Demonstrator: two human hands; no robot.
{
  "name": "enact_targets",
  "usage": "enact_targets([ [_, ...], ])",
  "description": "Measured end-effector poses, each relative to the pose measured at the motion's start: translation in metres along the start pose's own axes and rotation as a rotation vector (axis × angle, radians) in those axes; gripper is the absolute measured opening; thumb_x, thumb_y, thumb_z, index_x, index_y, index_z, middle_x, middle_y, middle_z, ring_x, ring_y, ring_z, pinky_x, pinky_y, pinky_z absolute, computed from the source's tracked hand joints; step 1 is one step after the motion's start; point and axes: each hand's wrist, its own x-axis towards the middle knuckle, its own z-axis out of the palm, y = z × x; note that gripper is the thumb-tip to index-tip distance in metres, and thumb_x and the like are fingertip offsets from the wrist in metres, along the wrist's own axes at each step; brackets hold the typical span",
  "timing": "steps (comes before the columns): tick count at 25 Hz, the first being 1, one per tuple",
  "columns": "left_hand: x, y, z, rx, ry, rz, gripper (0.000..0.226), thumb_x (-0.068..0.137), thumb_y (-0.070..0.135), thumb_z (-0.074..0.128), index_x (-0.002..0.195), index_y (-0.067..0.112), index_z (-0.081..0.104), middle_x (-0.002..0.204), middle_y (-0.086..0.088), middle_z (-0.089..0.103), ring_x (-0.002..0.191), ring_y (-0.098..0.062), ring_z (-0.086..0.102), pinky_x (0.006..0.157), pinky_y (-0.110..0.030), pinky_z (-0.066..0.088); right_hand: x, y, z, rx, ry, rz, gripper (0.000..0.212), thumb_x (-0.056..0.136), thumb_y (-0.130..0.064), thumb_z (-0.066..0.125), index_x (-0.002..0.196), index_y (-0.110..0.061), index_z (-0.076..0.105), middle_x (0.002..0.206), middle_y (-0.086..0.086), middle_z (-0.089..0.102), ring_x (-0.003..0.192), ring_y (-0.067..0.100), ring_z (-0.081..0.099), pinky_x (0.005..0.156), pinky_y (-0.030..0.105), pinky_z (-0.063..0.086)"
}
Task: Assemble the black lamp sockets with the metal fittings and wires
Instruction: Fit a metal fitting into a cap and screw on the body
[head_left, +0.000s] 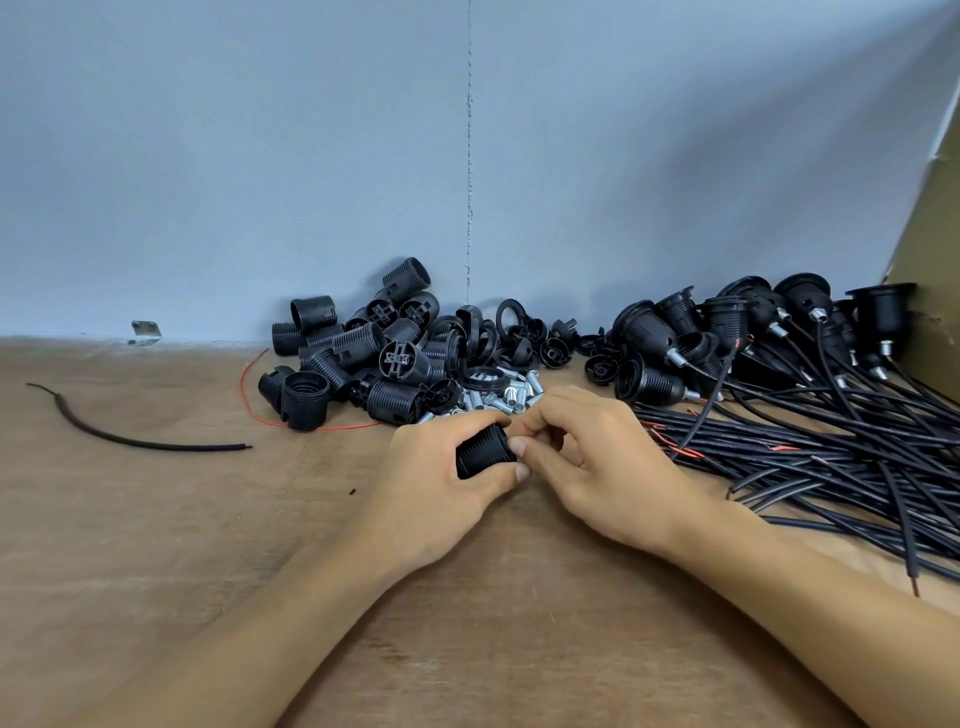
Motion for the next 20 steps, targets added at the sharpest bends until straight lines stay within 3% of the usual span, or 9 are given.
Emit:
enact_targets([
  [7, 0.0007, -0.0032, 0.0007, -0.010, 0.012, -0.043, 0.035, 0.080, 0.037, 0.082, 0.113, 0.037, 0.073, 0.094, 0.021, 0.072, 0.093, 0.009, 0.061, 0.076, -0.004, 0.040, 0.0003, 0.0029, -0.0035, 0.278, -0.014, 0.176, 0.006, 0.091, -0.021, 0.071, 0.086, -0.022, 0.073, 0.071, -0.013, 0.062, 0.060, 0.000, 0.053, 0.057, 0.011, 0.039],
  [12, 0.0016, -0.0022, 0.0018, -0.019, 0.001, -0.037, 0.034, 0.079, 0.034, 0.083, 0.111, 0.034, 0.074, 0.088, 0.024, 0.070, 0.089, 0.011, 0.061, 0.072, -0.002, 0.039, 0.0007, 0.0027, 0.0009, 0.260, -0.032, 0.229, 0.010, 0.093, -0.024, 0.068, 0.083, -0.023, 0.071, 0.064, -0.020, 0.055, 0.058, 0.003, 0.047, 0.056, 0.012, 0.037],
  [16, 0.0014, -0.0009, 0.0020, 0.010, 0.000, 0.009, 0.025, 0.079, 0.031, 0.083, 0.103, 0.034, 0.074, 0.074, 0.026, 0.065, 0.081, 0.010, 0.060, 0.066, -0.003, 0.037, -0.0001, 0.0007, 0.0038, 0.233, -0.021, 0.237, 0.011, 0.093, -0.020, 0.068, 0.081, -0.021, 0.070, 0.059, -0.015, 0.051, 0.053, 0.004, 0.043, 0.054, 0.013, 0.035],
  [20, 0.0011, -0.0010, 0.0016, 0.020, -0.013, 0.030, 0.021, 0.080, 0.032, 0.082, 0.099, 0.034, 0.073, 0.076, 0.020, 0.067, 0.080, 0.005, 0.060, 0.065, -0.005, 0.037, -0.0002, 0.0003, 0.0021, 0.187, -0.032, 0.216, 0.012, 0.092, -0.022, 0.069, 0.080, -0.023, 0.069, 0.063, -0.013, 0.055, 0.055, 0.002, 0.046, 0.055, 0.012, 0.036],
])
